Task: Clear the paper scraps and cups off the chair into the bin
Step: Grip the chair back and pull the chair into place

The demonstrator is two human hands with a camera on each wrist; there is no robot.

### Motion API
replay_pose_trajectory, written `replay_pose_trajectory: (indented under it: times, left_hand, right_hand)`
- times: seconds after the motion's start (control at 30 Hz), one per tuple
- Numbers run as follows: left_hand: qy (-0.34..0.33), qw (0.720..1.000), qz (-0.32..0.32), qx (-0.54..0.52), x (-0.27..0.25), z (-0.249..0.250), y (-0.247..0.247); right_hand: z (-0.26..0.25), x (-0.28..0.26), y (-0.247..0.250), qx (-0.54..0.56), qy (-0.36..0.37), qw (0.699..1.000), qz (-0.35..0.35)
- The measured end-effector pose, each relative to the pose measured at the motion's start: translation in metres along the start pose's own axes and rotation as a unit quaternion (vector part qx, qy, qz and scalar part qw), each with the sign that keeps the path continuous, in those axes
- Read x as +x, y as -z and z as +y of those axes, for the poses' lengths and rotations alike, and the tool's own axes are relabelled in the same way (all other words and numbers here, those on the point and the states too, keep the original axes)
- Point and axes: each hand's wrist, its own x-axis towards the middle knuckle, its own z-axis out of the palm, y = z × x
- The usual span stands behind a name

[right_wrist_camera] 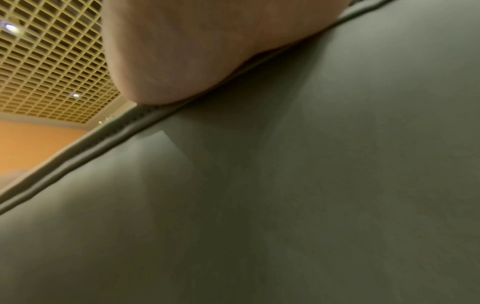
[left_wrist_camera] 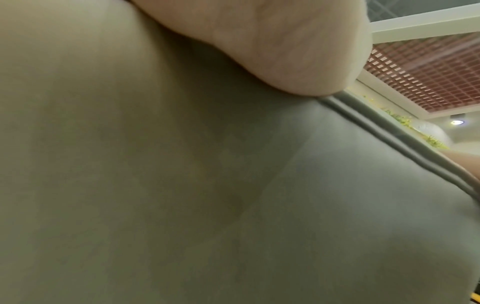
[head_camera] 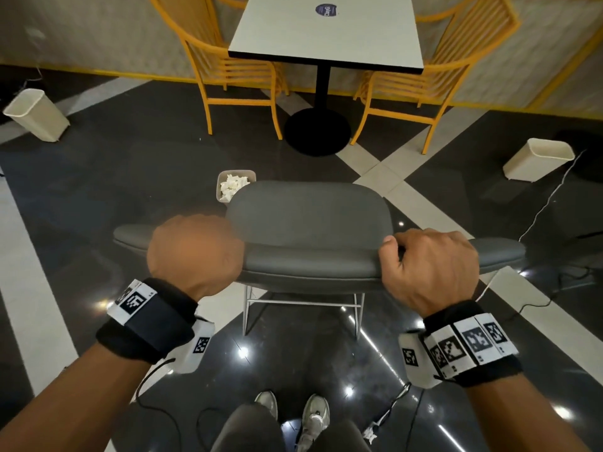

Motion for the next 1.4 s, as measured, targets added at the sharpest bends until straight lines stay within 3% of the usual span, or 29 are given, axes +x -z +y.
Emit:
replay_pose_trajectory:
  times: [0.27, 0.83, 1.0, 1.4]
  left_hand:
    - [0.009, 0.999, 0.052, -0.013, 0.055, -0.004, -0.005]
    - [-0.020, 0.999, 0.043, -0.022, 0.256, -0.045, -0.028]
    - [-0.030, 0.999, 0.029, -0.024, 0.289, -0.049, -0.031]
    - [-0.034, 0.996, 0.070, -0.047, 0.377, -0.053, -0.042]
  right_hand:
    - [-0.003, 0.055, -0.014, 0.012, -0.009, 1.000, 0.004]
    - [-0.024, 0.238, -0.066, -0.002, -0.030, 1.000, 0.009]
    - [-0.024, 0.268, -0.074, -0.002, -0.039, 0.999, 0.012]
    - [-0.024, 0.350, -0.094, -0.025, -0.053, 0.998, 0.010]
